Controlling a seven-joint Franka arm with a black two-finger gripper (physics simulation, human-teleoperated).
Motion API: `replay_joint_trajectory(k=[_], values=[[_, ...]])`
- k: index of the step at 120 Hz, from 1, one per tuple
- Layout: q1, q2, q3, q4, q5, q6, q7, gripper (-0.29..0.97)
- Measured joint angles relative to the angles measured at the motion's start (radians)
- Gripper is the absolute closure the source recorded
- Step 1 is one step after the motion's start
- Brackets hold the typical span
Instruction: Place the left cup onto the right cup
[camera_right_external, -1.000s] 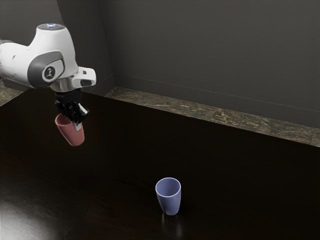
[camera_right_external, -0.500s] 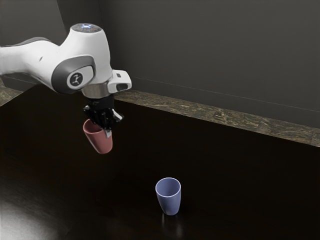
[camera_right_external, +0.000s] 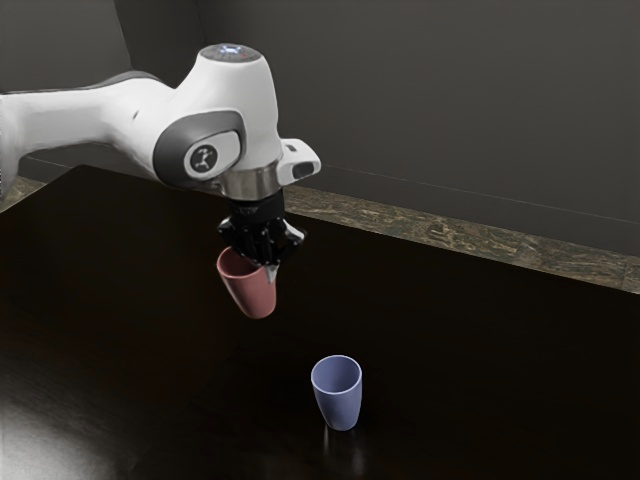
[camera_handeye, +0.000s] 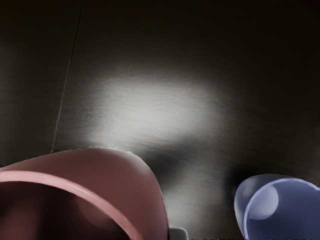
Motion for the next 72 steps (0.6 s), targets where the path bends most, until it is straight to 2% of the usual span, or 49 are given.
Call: replay_joint_trajectory(k=[55, 72], values=[[-0.078, 0.105, -0.063, 0.128, 0.000, -0.036, -0.193, 0.78], [-0.062, 0.129, -0.083, 0.144, -0.001, -0.045, -0.245, 0.79]])
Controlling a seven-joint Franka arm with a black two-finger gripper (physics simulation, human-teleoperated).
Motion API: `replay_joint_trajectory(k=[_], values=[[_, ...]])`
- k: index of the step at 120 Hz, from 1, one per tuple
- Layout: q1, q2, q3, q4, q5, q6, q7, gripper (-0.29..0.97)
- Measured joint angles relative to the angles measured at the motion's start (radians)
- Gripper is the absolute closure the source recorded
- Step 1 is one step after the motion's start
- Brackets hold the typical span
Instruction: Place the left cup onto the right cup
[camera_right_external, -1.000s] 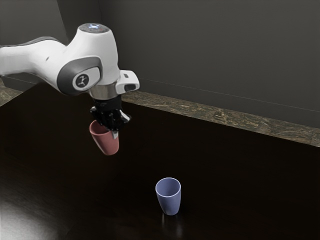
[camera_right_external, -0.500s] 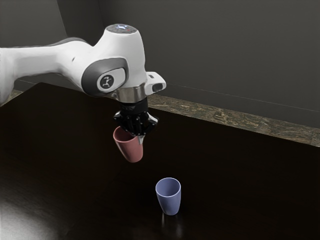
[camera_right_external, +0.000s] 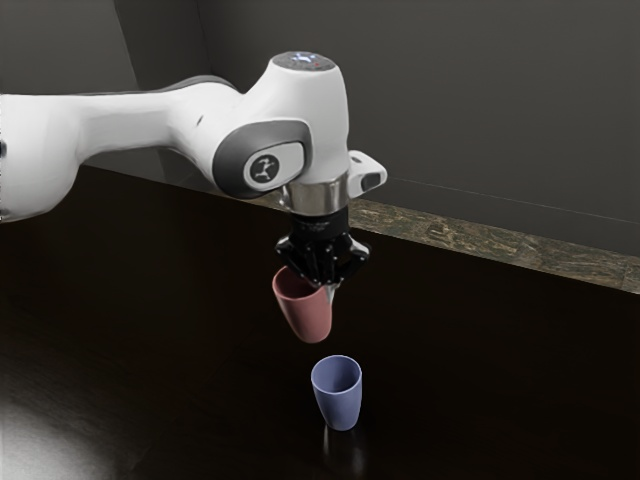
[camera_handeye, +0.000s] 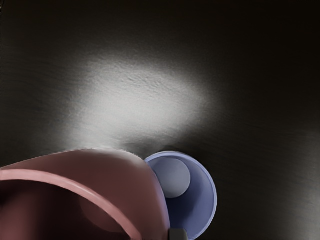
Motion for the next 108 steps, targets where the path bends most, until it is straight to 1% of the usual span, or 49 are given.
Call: replay_joint_trajectory(k=[10, 34, 68, 85, 108], values=[[0.005, 0.003, -0.011, 0.001, 0.000, -0.004, -0.031, 0.79], [-0.021, 0.009, -0.014, 0.000, 0.004, -0.017, -0.098, 0.79], [-0.036, 0.035, -0.030, 0.002, 0.009, -0.022, -0.173, 0.78], [-0.032, 0.047, -0.049, 0.002, 0.011, -0.022, -0.206, 0.78], [-0.033, 0.057, -0.054, 0.002, 0.010, -0.017, -0.244, 0.78]])
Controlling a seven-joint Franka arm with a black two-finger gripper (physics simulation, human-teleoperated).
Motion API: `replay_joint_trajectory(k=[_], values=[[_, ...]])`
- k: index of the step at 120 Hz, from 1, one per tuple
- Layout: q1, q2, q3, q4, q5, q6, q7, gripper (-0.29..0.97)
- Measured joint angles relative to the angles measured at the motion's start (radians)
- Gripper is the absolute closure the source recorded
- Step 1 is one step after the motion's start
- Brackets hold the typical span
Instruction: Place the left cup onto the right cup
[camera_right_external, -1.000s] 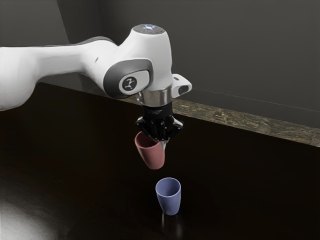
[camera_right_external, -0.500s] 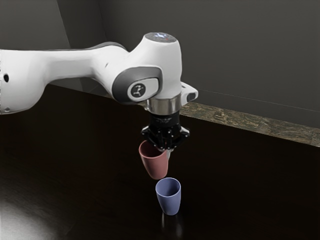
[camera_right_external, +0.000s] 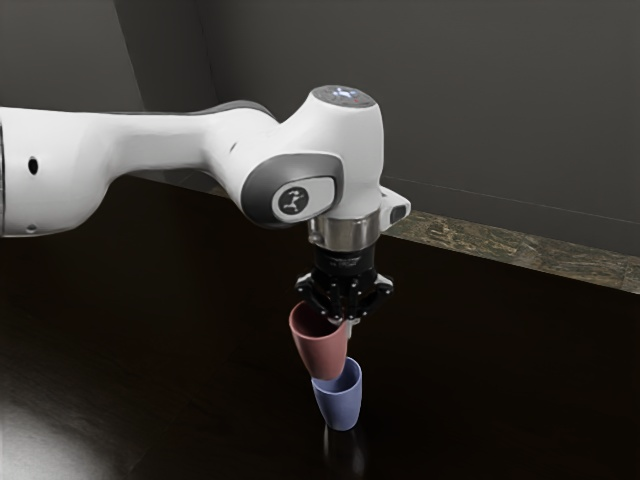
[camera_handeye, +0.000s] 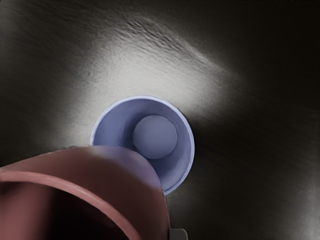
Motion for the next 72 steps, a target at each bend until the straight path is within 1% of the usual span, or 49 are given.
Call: replay_joint_trajectory(k=[38, 72], values=[[0.003, 0.019, 0.000, 0.001, 0.001, 0.006, -0.044, 0.78], [0.012, 0.052, 0.001, 0.034, 0.012, 0.009, -0.053, 0.78]])
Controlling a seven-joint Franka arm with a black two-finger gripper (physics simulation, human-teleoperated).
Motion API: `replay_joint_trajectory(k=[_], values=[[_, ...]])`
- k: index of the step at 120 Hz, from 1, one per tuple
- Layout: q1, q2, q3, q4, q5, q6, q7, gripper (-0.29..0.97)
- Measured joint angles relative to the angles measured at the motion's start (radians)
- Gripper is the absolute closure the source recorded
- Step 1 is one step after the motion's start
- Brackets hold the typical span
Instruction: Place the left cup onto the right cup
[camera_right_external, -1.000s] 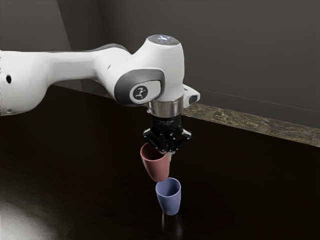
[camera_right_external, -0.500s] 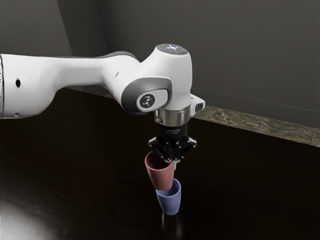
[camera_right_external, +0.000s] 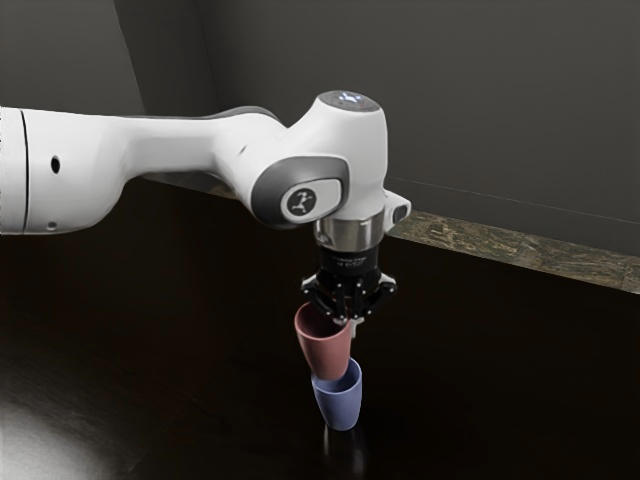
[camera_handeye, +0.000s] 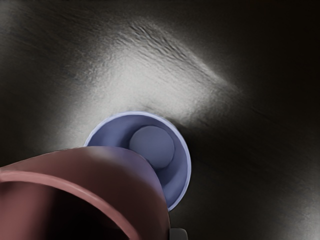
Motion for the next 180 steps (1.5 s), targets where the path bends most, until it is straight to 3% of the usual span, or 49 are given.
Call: replay_joint_trajectory(k=[180], values=[[0.012, 0.049, 0.003, 0.009, -0.004, 0.049, -0.010, 0.78]])
